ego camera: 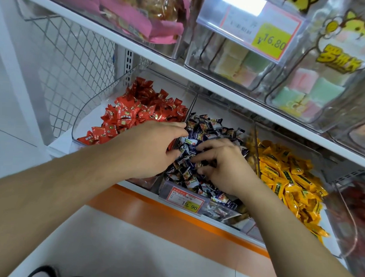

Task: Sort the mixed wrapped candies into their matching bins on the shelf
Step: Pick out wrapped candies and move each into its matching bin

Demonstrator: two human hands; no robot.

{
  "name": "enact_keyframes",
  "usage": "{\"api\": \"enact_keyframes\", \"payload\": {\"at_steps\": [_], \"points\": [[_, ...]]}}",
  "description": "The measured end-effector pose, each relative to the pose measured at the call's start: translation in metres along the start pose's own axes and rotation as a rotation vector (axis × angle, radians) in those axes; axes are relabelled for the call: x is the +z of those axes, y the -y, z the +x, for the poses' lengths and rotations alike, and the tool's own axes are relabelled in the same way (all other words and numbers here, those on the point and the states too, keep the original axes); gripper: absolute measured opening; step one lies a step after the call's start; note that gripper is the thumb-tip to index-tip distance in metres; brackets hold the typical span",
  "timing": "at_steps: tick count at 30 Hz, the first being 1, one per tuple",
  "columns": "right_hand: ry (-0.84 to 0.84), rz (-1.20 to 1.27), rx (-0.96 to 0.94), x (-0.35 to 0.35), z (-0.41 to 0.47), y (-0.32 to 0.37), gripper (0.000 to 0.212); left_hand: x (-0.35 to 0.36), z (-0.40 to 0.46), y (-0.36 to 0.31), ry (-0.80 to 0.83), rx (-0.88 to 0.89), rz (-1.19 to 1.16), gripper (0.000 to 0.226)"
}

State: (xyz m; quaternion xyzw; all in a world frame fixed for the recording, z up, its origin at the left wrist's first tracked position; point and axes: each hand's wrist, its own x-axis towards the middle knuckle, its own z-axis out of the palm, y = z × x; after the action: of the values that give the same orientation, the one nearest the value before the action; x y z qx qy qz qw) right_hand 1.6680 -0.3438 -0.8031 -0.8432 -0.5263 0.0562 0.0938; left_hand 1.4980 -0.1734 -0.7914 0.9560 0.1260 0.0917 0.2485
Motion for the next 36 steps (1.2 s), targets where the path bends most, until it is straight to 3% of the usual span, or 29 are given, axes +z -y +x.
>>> {"api": "enact_keyframes", "payload": {"at_steps": [3, 9, 11, 14, 18, 22, 27, 32, 36], "points": [[0.16, 0.197, -0.07, -0.002, -0.005, 0.005, 0.021, 0.002, 0.0, 0.0, -0.007, 0.008, 0.011, 0.054], [0.099, -0.234, -0.088, 0.013, 0.0, 0.002, 0.012, 0.003, 0.001, -0.002, -0.031, 0.013, 0.031, 0.051], [0.093, -0.156, -0.096, 0.012, -0.001, 0.003, 0.002, 0.004, 0.001, -0.003, -0.035, 0.008, 0.034, 0.051], [0.216, 0.084, -0.067, 0.004, -0.005, 0.005, 0.008, 0.003, 0.001, -0.005, -0.036, 0.005, 0.042, 0.05], [0.302, 0.004, -0.065, 0.008, -0.007, 0.007, 0.012, 0.004, 0.001, -0.006, -0.034, 0.011, 0.044, 0.05], [0.299, 0.076, -0.033, 0.013, -0.005, 0.006, 0.006, 0.003, 0.0, -0.005, -0.027, 0.009, 0.042, 0.051], [0.173, 0.385, 0.088, 0.006, -0.009, 0.002, 0.017, 0.001, -0.001, -0.004, -0.012, 0.01, 0.022, 0.051], [-0.086, 0.728, 0.175, -0.014, -0.015, 0.003, 0.009, 0.002, 0.001, -0.009, -0.066, 0.057, 0.082, 0.048], [-0.189, 0.941, 0.191, -0.021, -0.021, 0.007, 0.005, 0.0, 0.0, -0.021, -0.141, 0.119, 0.054, 0.042]]}}
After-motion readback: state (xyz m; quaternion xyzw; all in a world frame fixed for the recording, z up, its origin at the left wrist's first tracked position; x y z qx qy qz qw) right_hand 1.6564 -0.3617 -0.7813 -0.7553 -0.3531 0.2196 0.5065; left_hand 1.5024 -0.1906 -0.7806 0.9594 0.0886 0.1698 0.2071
